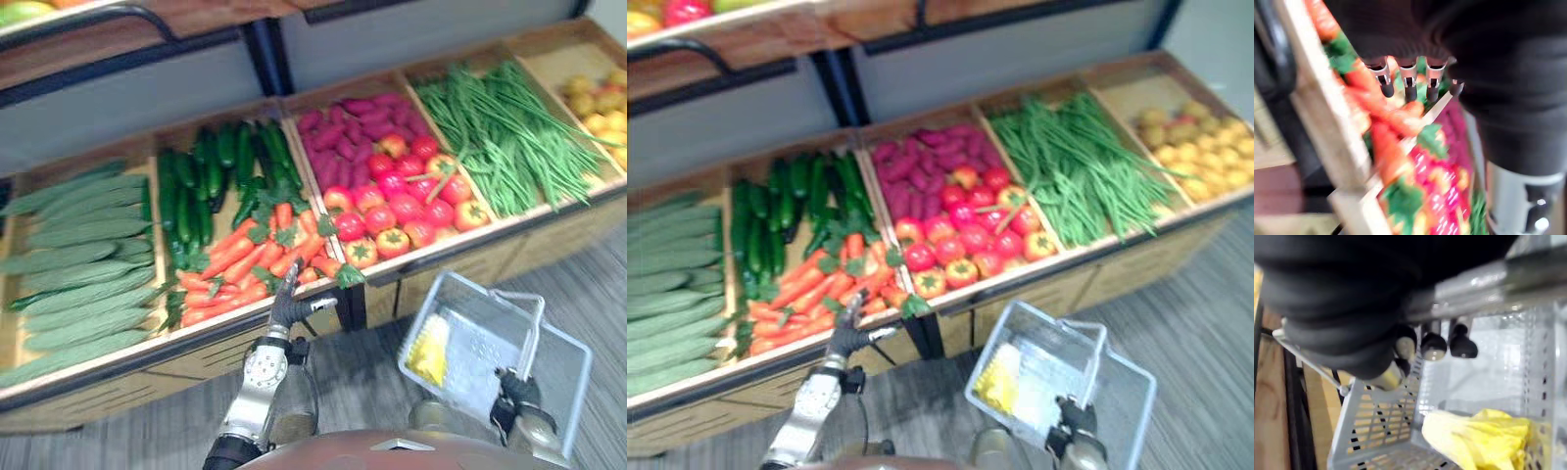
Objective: Pick vegetable in the basket
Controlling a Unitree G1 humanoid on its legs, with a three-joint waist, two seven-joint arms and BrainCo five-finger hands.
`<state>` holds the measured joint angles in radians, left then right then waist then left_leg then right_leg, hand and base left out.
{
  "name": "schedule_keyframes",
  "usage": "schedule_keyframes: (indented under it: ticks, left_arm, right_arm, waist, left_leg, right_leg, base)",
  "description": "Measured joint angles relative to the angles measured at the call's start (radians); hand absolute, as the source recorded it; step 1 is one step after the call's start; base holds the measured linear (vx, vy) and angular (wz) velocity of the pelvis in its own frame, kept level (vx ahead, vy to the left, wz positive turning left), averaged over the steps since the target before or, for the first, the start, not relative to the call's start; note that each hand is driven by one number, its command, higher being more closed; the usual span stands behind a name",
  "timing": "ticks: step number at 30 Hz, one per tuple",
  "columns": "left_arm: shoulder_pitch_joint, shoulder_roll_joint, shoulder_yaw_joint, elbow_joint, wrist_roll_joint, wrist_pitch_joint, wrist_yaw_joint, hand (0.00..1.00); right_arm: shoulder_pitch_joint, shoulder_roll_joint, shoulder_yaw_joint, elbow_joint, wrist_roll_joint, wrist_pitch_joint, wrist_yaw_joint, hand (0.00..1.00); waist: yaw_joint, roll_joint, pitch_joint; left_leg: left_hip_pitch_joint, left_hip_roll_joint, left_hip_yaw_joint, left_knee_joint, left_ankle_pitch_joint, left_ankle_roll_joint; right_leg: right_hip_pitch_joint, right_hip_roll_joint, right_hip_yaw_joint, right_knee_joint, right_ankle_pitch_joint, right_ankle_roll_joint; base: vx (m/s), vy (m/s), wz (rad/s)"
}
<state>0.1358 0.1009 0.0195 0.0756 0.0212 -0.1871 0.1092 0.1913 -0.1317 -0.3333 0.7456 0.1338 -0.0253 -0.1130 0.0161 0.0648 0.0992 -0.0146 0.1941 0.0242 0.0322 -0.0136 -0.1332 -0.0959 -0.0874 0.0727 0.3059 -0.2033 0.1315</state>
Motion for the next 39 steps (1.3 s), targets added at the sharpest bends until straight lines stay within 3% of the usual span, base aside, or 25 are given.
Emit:
schedule_keyframes:
  ticks: [3,5,7,8,9,11,13,15,18,21,25,28,34,35,39]
  left_arm:
    - [0.038,0.01,0.11,-0.067,0.024,0.0,0.028,0.0]
    - [0.038,0.032,0.159,-0.098,0.052,0.001,0.057,0.0]
    - [0.038,0.038,0.202,-0.129,0.09,0.005,0.088,0.0]
    - [0.035,0.04,0.227,-0.137,0.1,0.005,0.099,0.0]
    - [0.034,0.04,0.23,-0.138,0.123,0.006,0.109,0.0]
    - [0.033,0.044,0.23,-0.139,0.132,0.006,0.123,0.0]
    - [0.006,0.091,0.208,-0.131,0.167,0.008,0.136,0.0]
    - [-0.073,0.165,0.143,-0.068,0.211,0.008,0.136,0.0]
    - [-0.176,0.275,0.023,0.064,0.314,0.023,0.129,0.0]
    - [-0.287,0.334,-0.087,0.196,0.415,0.026,0.127,0.0]
    - [-0.481,0.383,-0.169,0.315,0.486,0.026,0.126,0.0]
    - [-0.56,0.389,-0.196,0.381,0.522,0.026,0.128,0.0]
    - [-0.689,0.414,-0.233,0.487,0.548,0.044,0.131,0.0]
    - [-0.721,0.443,-0.249,0.498,0.55,0.038,0.129,1.0]
    - [-0.884,0.462,-0.247,0.627,0.565,0.07,0.164,1.0]
  right_arm:
    - [0.001,-0.025,0.0,0.04,-0.005,0.0,0.005,1.0]
    - [0.004,-0.028,-0.008,0.05,-0.027,0.0,0.004,1.0]
    - [0.002,-0.028,-0.01,0.063,-0.04,0.0,0.0,1.0]
    - [0.002,-0.027,-0.012,0.068,-0.04,0.0,-0.002,1.0]
    - [0.003,-0.04,-0.028,0.066,-0.04,-0.001,-0.004,1.0]
    - [0.015,-0.045,-0.06,0.067,-0.04,0.001,-0.007,1.0]
    - [0.016,-0.031,-0.062,0.061,-0.04,0.001,-0.006,1.0]
    - [0.025,-0.016,-0.064,0.055,-0.04,0.001,-0.006,1.0]
    - [-0.002,0.018,-0.063,0.043,-0.04,0.001,-0.007,1.0]
    - [-0.052,0.015,-0.016,-0.004,-0.041,-0.007,-0.008,1.0]
    - [-0.122,0.014,0.04,-0.023,-0.065,-0.02,-0.011,1.0]
    - [-0.156,0.011,0.05,-0.023,-0.077,-0.026,-0.026,1.0]
    - [-0.201,0.003,0.072,-0.058,-0.079,-0.028,-0.062,1.0]
    - [-0.203,0.003,0.072,-0.059,-0.078,-0.028,-0.077,1.0]
    - [-0.239,0.004,0.084,-0.094,-0.077,-0.034,-0.094,1.0]
  waist:
    - [0.023,0.017,-0.009]
    - [0.026,0.019,-0.01]
    - [0.026,0.017,-0.013]
    - [0.025,-0.014,-0.004]
    - [0.027,0.008,-0.006]
    - [0.007,0.02,-0.006]
    - [-0.025,0.013,-0.01]
    - [-0.035,0.014,-0.008]
    - [-0.043,-0.007,0.009]
    - [-0.057,-0.019,0.026]
    - [-0.087,-0.021,0.091]
    - [-0.095,-0.015,0.138]
    - [-0.108,-0.029,0.229]
    - [-0.107,-0.03,0.233]
    - [-0.108,-0.053,0.288]
  left_leg:
    - [-0.006,-0.007,-0.031,-0.014,0.014,-0.003]
    - [-0.043,-0.02,-0.031,-0.012,0.012,0.025]
    - [-0.053,-0.023,0.068,-0.039,-0.016,0.134]
    - [-0.04,-0.032,0.169,-0.04,-0.041,0.177]
    - [-0.041,-0.023,0.21,-0.014,-0.03,0.17]
    - [-0.033,-0.025,0.213,-0.015,0.036,0.126]
    - [-0.029,-0.051,0.204,-0.075,0.077,0.077]
    - [-0.026,-0.065,0.174,-0.133,0.144,0.037]
    - [-0.03,-0.065,0.188,-0.133,0.151,0.03]
    - [-0.059,-0.057,0.251,-0.133,0.152,0.029]
    - [-0.143,-0.055,0.285,-0.139,0.176,0.038]
    - [-0.18,-0.048,0.304,-0.139,0.179,0.037]
    - [-0.228,-0.046,0.329,-0.139,0.198,0.038]
    - [-0.252,-0.045,0.328,-0.139,0.205,0.04]
    - [-0.292,-0.045,0.335,-0.139,0.22,0.044]
  right_leg:
    - [0.044,-0.003,-0.04,-0.067,0.013,-0.027]
    - [0.043,-0.023,-0.071,-0.082,0.012,-0.021]
    - [0.051,-0.048,-0.088,-0.118,0.024,-0.009]
    - [0.051,-0.084,-0.089,-0.148,0.031,-0.016]
    - [0.065,-0.088,-0.099,-0.146,0.031,-0.008]
    - [0.087,-0.101,-0.115,-0.142,0.031,0.011]
    - [0.104,-0.126,-0.146,-0.159,0.039,0.026]
    - [0.111,-0.133,-0.186,-0.184,0.051,0.033]
    - [0.109,-0.135,-0.188,-0.197,0.072,0.036]
    - [0.032,-0.128,-0.128,-0.195,0.112,0.035]
    - [-0.062,-0.126,-0.087,-0.223,0.157,0.038]
    - [-0.1,-0.123,-0.066,-0.257,0.197,0.041]
    - [-0.159,-0.12,-0.035,-0.266,0.231,0.043]
    - [-0.182,-0.119,-0.033,-0.266,0.235,0.044]
    - [-0.228,-0.118,-0.024,-0.265,0.255,0.046]
  base:
    - [-0.08,-0.018,0.43]
    - [-0.13,0.056,0.46]
    - [-0.05,0.072,0.48]
    - [0.02,0.07,0.38]
    - [0.06,0.069,0.32]
    - [0.08,0.111,0.28]
    - [0.09,0.107,0.4]
    - [0.1,0.035,0.5]
    - [0.03,0.015,0.06]
    - [-0.03,0.042,-0.5]
    - [-0.13,0.025,-0.31]
    - [-0.13,0.007,-0.25]
    - [-0.06,-0.004,-0.09]
    - [-0.03,-0.014,0.0]
    - [-0.04,-0.016,-0.04]
